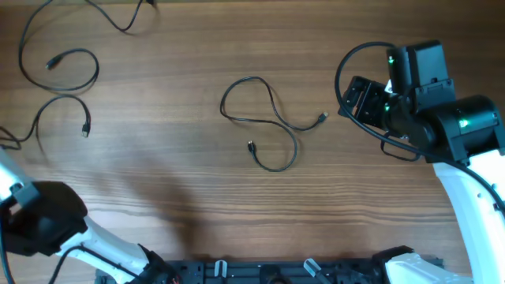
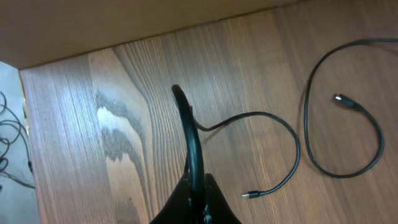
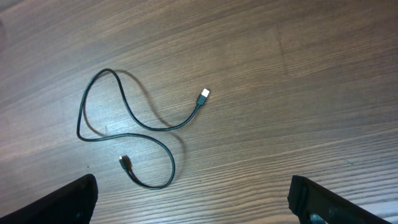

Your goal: Untangle cables

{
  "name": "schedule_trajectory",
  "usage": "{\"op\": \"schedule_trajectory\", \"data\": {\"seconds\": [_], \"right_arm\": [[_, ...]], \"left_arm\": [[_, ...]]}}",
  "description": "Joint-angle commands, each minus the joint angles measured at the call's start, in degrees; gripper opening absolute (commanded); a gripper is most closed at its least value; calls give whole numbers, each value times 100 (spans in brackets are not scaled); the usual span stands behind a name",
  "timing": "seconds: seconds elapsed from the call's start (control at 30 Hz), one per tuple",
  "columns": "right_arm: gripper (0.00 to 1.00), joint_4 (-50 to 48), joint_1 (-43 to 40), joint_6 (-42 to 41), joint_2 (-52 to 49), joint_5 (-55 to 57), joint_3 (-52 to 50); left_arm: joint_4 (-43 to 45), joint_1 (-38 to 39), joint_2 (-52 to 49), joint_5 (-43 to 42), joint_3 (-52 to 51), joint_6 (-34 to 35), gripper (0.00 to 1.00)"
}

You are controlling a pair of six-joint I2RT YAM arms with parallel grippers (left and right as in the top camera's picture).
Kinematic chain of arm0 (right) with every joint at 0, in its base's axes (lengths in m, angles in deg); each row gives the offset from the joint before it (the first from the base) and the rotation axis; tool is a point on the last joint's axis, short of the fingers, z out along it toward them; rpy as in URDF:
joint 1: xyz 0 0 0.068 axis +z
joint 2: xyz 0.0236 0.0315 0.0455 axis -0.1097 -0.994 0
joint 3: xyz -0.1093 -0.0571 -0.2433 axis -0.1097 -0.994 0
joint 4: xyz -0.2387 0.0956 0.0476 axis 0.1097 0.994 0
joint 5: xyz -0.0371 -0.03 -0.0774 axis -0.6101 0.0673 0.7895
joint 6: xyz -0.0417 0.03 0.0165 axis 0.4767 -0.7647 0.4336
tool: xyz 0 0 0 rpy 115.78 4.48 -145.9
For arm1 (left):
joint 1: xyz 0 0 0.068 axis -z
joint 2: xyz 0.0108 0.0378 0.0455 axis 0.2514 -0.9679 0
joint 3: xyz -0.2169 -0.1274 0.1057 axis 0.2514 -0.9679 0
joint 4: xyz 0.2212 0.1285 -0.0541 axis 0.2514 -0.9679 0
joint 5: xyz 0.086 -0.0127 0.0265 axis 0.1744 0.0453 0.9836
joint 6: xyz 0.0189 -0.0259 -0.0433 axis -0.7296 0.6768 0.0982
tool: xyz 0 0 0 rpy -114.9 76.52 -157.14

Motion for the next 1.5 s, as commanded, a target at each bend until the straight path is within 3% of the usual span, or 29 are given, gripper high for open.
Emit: {"op": "schedule_trajectory", "data": {"seconds": [0.0, 0.2, 0.23, 0.27, 0.33, 0.37, 0.67, 0.9, 1.23, 1.47], "right_arm": [[100, -13, -17, 57, -39, -48, -37], [100, -9, -17, 55, -39, -50, -37], [100, -11, -17, 52, -39, -48, -37], [100, -13, -17, 50, -39, -50, -37], [100, -22, -17, 55, -39, -48, -37], [100, -22, -17, 55, -39, -50, -37], [100, -37, -17, 55, -39, -50, -37], [100, -55, -17, 50, -39, -52, -37], [100, -48, -17, 55, -39, -52, -37], [100, -31, -17, 55, -39, -52, -37]], "left_arm": [[282, -17, -376, 48, 26, 157, 5], [894, -48, -597, -426, 26, 157, 18], [901, -48, -632, -428, 26, 157, 24], [883, -48, -678, -463, 26, 155, 38], [778, -48, -745, -492, 26, 155, 84], [734, -48, -767, -555, 24, 157, 100], [-15, -26, -767, -2876, 22, 133, 96], [-634, 457, -769, -2927, -15, -369, 100], [-286, 1615, -782, -2931, -516, -627, 100], [-105, 1836, -782, -2664, -516, -1241, 100]]}}
